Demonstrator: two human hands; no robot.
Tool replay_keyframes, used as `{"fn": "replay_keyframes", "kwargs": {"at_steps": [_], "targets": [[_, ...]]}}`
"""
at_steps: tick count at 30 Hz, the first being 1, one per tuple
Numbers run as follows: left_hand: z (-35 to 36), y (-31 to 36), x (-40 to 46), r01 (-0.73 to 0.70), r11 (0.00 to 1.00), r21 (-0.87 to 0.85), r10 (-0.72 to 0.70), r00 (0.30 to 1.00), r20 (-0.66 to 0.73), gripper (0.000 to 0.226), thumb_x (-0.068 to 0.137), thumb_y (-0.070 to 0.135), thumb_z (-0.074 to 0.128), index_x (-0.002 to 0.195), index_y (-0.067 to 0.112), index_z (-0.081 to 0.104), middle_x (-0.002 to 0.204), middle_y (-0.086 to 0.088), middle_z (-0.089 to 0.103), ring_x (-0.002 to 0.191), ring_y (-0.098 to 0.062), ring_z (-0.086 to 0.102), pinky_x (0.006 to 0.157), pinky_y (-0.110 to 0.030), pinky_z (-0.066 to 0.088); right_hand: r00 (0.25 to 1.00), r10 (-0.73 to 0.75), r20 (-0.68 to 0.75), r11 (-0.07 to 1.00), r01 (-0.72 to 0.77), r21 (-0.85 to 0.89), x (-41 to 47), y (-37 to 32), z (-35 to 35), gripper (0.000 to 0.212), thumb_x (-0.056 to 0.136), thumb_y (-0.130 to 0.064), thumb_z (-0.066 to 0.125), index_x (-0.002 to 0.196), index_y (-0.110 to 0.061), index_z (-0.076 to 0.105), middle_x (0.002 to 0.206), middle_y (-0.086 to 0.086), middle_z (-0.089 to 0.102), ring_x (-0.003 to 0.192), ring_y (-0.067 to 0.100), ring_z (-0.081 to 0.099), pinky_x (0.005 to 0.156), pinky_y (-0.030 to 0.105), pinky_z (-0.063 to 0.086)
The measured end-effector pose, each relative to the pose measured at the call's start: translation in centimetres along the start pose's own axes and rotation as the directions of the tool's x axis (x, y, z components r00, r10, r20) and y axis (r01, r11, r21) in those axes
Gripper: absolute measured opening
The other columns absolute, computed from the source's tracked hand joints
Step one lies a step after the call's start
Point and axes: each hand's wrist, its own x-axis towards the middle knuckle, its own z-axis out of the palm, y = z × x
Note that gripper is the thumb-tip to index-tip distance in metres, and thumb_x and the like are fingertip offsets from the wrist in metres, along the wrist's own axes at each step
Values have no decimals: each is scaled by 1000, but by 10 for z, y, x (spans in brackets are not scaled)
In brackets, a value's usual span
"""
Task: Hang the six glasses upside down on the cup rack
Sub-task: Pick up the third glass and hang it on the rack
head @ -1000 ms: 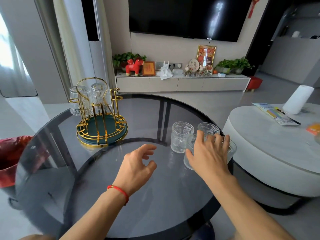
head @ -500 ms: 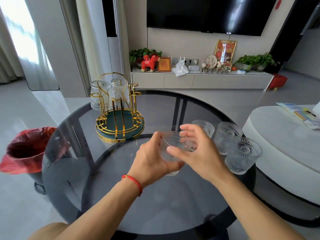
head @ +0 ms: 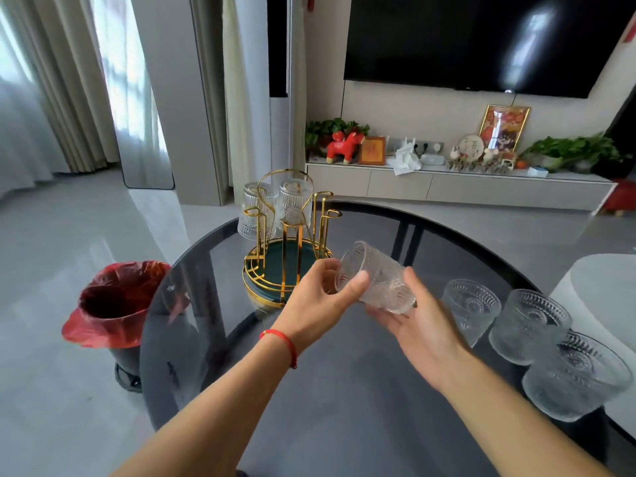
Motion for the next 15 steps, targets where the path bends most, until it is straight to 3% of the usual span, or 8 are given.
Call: {"fn": "replay_keyframes", "kwargs": {"at_steps": [3, 5, 7, 9, 11, 13, 15], "targets": [[-17, -16, 3, 27, 985, 171, -11, 995, -97, 66, 85, 76, 37, 109, 20, 65, 107, 0, 70, 100, -18, 64, 82, -32, 51, 973, -189, -135, 979, 176, -104, 24, -20, 9, 41, 101, -33, 65, 135, -10, 64, 129, 13, 73, 118, 28, 72, 103, 49, 56], [-23, -28, 6, 15, 884, 467, 62, 987, -149, 44, 93, 53, 49, 112, 17, 65, 113, -5, 69, 107, -24, 60, 89, -41, 53, 939, -301, -166, 944, 268, -192, 42, -41, 22, 49, 95, -37, 71, 137, -15, 60, 131, 11, 70, 117, 25, 71, 103, 49, 57], [-21, -36, 9, -7, 750, 661, 103, 989, -106, 40, 90, 35, 62, 126, 17, 61, 126, -4, 64, 122, -23, 52, 102, -37, 48, 889, -416, -191, 888, 352, -297, 61, -64, 41, 52, 86, -45, 77, 131, -27, 59, 133, 5, 68, 118, 22, 70, 101, 46, 58], [-16, -39, 11, -25, 680, 732, 129, 988, -86, 42, 89, 31, 64, 129, 17, 60, 128, -4, 62, 124, -22, 49, 102, -34, 47, 832, -525, -177, 800, 413, -435, 79, -84, 63, 60, 78, -51, 78, 133, -34, 59, 139, -1, 63, 125, 21, 64, 102, 44, 56], [-14, -39, 14, -19, 653, 757, 143, 985, -99, 41, 89, 29, 62, 128, 16, 61, 125, -4, 63, 121, -22, 51, 99, -34, 50, 787, -604, -126, 695, 443, -566, 101, -96, 85, 65, 78, -52, 78, 135, -28, 60, 136, -4, 62, 124, 18, 61, 101, 37, 54], [-14, -37, 16, -17, 653, 757, 148, 983, -105, 39, 90, 26, 61, 127, 15, 62, 124, -4, 64, 119, -22, 52, 97, -35, 53, 762, -644, -61, 593, 447, -670, 120, -101, 102, 64, 78, -50, 78, 134, -22, 64, 123, -6, 64, 112, 14, 60, 90, 28, 50], [-16, -38, 17, -25, 659, 752, 151, 984, -100, 37, 90, 22, 60, 126, 13, 62, 125, -4, 64, 118, -21, 52, 97, -34, 52, 764, -645, -10, 516, 426, -743, 133, -101, 116, 53, 76, -47, 79, 119, -17, 73, 102, -5, 66, 97, 17, 62, 79, 28, 49]]}}
